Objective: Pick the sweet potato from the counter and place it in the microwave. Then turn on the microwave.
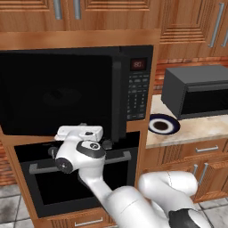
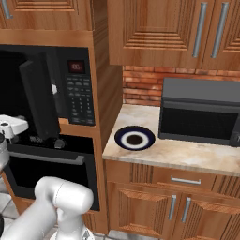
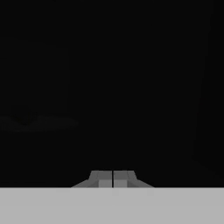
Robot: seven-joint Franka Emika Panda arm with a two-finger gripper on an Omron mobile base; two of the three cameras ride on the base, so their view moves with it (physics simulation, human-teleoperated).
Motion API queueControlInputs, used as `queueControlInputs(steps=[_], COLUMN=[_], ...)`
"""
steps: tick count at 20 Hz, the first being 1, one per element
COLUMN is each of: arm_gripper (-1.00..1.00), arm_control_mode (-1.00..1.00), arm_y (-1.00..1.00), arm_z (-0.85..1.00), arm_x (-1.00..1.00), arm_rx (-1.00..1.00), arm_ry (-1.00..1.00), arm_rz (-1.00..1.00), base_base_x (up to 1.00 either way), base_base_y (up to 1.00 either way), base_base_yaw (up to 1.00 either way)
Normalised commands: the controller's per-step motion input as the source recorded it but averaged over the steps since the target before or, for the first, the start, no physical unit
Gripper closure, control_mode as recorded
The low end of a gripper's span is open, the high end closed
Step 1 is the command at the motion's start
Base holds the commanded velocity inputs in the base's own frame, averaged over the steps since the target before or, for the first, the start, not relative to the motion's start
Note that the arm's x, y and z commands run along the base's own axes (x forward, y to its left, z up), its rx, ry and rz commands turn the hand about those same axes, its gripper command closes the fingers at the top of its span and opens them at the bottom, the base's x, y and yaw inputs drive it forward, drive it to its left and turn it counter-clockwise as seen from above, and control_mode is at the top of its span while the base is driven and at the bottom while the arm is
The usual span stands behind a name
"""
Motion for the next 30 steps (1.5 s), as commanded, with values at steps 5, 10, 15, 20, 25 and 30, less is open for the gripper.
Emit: queueControlInputs(steps=[5,10,15,20,25,30], arm_gripper=[1.0,1.0,1.0,1.0,1.0,1.0], arm_control_mode=[-1.0,-1.0,-1.0,-1.0,-1.0,-1.0], arm_y=[-0.09,-0.07,-0.01,0.0,0.0,0.0], arm_z=[0.07,0.11,0.17,0.17,0.11,0.06], arm_x=[0.28,0.21,0.16,0.14,0.14,0.16], arm_rx=[0.0,0.0,0.0,0.0,0.0,0.0], arm_ry=[0.0,0.0,0.0,0.0,0.0,0.0], arm_rz=[0.07,0.08,0.07,0.07,0.07,0.08], base_base_x=[0.0,0.0,0.0,0.0,0.0,0.0], base_base_y=[0.0,0.0,0.0,0.0,0.0,0.0], base_base_yaw=[0.0,0.0,0.0,0.0,0.0,0.0])
